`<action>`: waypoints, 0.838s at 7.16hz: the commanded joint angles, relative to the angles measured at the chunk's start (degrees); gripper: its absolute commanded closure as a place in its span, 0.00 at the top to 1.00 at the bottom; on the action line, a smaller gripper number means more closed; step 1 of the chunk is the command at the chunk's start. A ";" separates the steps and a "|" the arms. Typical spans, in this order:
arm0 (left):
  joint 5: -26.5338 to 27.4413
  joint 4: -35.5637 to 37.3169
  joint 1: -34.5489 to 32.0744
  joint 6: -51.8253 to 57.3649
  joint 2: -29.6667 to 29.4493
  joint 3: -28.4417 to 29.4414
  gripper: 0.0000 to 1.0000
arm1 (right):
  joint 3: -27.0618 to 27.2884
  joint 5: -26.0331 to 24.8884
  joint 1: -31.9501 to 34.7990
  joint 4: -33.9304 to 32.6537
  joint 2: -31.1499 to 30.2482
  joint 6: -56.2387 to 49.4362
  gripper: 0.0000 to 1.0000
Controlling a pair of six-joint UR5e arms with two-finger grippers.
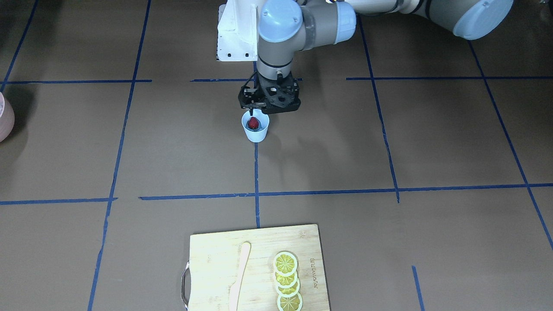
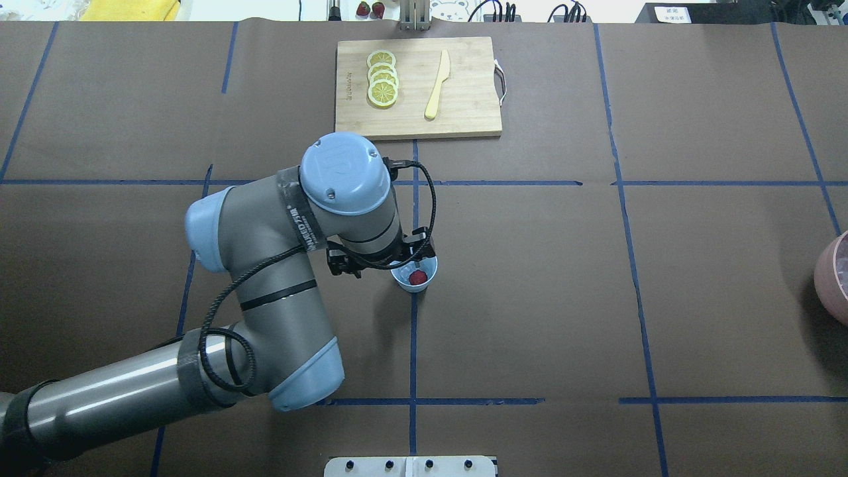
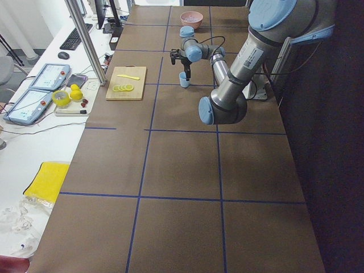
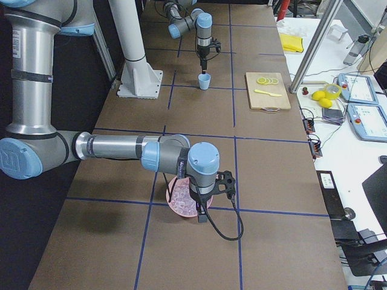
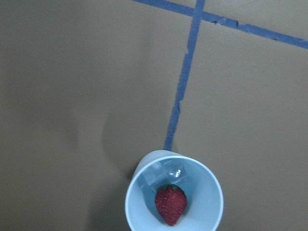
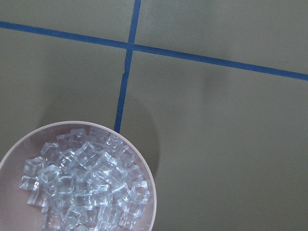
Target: Put ice and strawberries in cup
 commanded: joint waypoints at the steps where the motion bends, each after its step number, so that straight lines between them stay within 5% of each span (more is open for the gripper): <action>1: -0.30 0.41 -5.85 16.91 13.32 -11.38 0.99 | 0.01 0.00 0.00 0.00 0.00 0.00 0.99; 3: -5.27 2.87 -17.24 37.04 23.02 -15.92 0.99 | 0.01 0.00 0.00 0.00 0.00 0.00 0.99; 6: -20.21 2.70 -40.87 69.29 34.98 -12.09 0.99 | 0.01 0.00 0.00 0.00 0.00 0.00 0.99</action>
